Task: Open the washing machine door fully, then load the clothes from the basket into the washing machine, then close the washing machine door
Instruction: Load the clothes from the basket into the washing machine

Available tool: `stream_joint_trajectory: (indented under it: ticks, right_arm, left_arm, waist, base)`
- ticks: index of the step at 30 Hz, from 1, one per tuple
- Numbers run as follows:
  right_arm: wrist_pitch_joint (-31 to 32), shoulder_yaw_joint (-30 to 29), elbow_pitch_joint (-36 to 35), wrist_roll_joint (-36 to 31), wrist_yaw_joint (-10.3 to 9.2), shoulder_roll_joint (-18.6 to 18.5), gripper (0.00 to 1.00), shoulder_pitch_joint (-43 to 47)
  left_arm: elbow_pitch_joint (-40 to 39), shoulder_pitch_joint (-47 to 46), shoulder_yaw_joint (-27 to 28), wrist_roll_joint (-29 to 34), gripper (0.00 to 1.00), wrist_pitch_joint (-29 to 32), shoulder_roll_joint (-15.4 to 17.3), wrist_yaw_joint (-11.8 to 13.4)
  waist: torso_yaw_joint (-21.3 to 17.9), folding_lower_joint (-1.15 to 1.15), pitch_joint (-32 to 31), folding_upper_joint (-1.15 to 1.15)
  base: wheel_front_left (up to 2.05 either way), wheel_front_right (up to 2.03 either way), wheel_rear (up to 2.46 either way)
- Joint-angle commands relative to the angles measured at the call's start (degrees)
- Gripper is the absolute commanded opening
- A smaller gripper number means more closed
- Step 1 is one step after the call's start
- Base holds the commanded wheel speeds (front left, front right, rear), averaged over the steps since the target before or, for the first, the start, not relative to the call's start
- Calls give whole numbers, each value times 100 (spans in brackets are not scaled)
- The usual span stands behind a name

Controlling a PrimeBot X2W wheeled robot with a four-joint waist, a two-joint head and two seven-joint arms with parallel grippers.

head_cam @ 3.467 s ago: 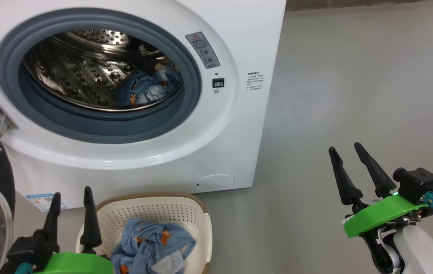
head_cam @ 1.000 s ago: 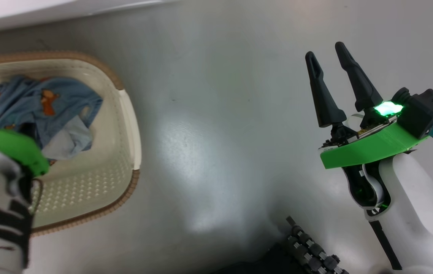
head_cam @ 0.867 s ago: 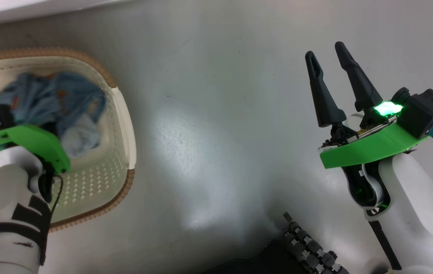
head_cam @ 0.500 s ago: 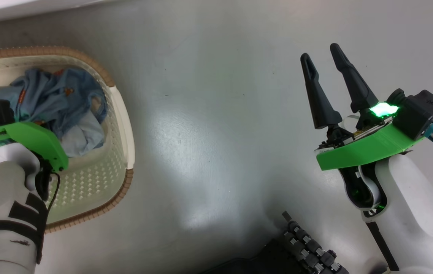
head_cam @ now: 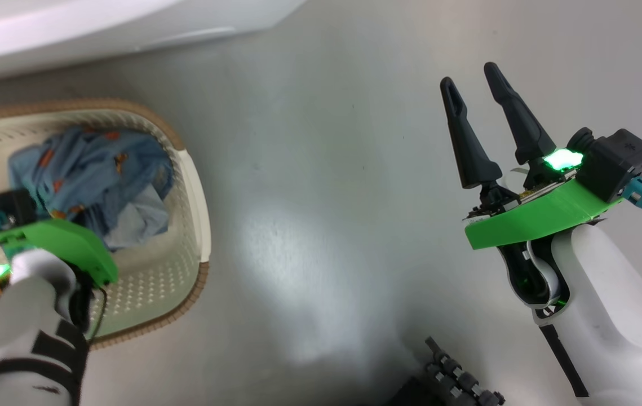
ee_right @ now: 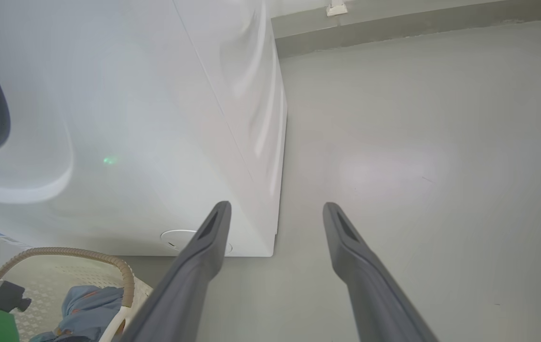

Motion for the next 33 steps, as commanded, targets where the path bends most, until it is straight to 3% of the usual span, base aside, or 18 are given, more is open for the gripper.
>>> stream_joint_trajectory:
  ticks: [1,17,33]
  right_arm:
    - [-46,99,-66,22,25,-27,100,222]
    - [-46,77,375,126,25,-168,100,576]
    - [-46,109,723,245,25,-345,100,1299]
  left_arm:
    - [-30,343,116,-73,0,-130,90,-39]
    - [-527,1306,-190,-144,0,-844,-238,-284]
    - [-3185,3061,-176,-356,0,-859,-332,-289]
  waist:
    - [136,0,-407,0]
    - [644,0,-2093,0]
    - [1089,0,-3753,0]
  base:
    - [0,0,0]
    - [0,0,0]
    - [0,0,0]
